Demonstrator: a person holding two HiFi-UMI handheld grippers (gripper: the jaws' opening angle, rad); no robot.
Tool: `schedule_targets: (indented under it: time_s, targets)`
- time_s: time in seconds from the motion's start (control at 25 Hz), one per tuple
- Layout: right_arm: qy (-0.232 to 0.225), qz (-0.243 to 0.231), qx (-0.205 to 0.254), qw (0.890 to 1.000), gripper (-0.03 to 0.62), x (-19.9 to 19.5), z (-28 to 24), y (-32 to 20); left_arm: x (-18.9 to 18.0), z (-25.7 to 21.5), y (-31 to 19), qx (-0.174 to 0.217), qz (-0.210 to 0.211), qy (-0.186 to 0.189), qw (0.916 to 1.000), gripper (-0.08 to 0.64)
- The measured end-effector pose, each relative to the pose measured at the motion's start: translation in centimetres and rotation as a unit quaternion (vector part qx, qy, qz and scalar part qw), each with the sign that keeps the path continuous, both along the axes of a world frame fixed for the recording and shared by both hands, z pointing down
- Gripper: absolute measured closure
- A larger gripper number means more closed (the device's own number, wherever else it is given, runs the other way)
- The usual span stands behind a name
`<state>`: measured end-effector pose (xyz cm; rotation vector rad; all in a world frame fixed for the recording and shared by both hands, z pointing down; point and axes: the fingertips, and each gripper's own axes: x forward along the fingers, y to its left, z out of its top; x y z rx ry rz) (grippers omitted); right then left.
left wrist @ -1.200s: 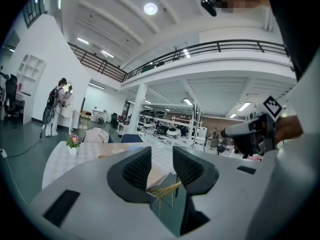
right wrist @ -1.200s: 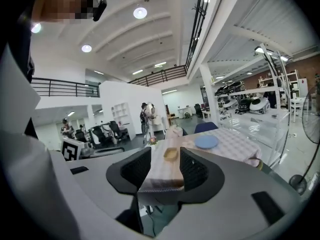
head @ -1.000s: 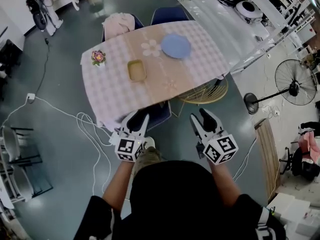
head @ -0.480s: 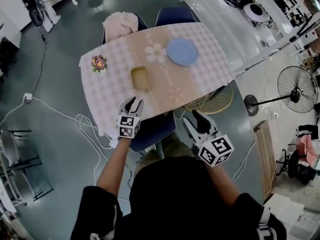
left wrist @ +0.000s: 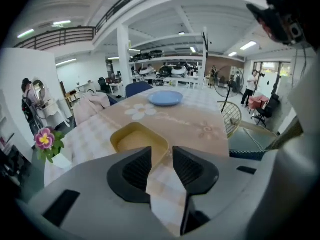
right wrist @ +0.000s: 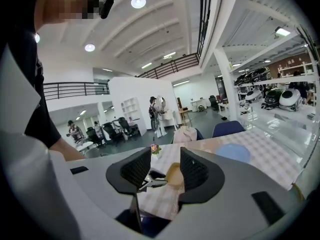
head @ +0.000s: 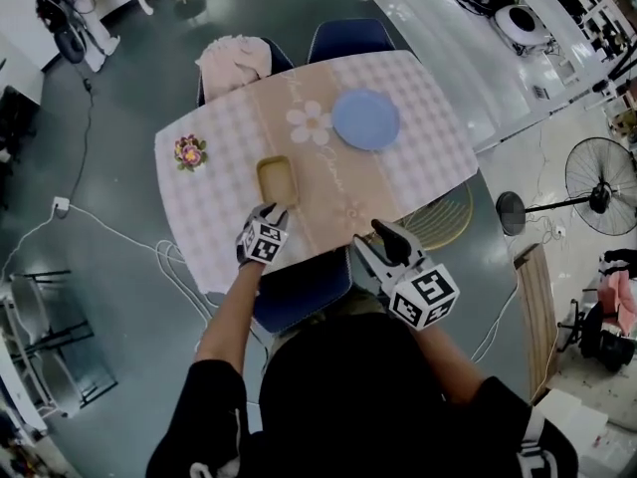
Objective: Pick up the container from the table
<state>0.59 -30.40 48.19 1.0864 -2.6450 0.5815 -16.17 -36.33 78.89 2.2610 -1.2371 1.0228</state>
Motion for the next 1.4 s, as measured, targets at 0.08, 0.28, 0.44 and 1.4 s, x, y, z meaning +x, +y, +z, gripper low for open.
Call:
schedule_targets:
  time_s: [0.08, 0.28, 0.44, 1.4]
  targets:
    - [0.004, -0.003, -0.01, 1.0, 0.44, 0.3, 0.8, -1.3, -0.2, 2.2, -0.9, -0.021, 0.008, -0.016, 0.9996, 0.442]
    - [-0.005, 0.024, -0.026, 0.999, 0.44, 2.2, 2.1, -3.7, -1.3, 5.4, -1.3, -0.069, 0.014, -0.038, 0.9968, 0.43]
    - [0.001, 0.038, -0.033, 0.999, 0.442, 3.8, 2.9, -4.3, -0.2, 6.6, -1.1, -0.07, 0.048, -0.058, 0.9947, 0.428]
    - [-0.031, 0.059, 0.021, 0.998, 0.442, 6.3, -1.0, 1.2, -0.7, -10.4, 2.4, 0.039, -0.123, 0.08, 0.9884, 0.543]
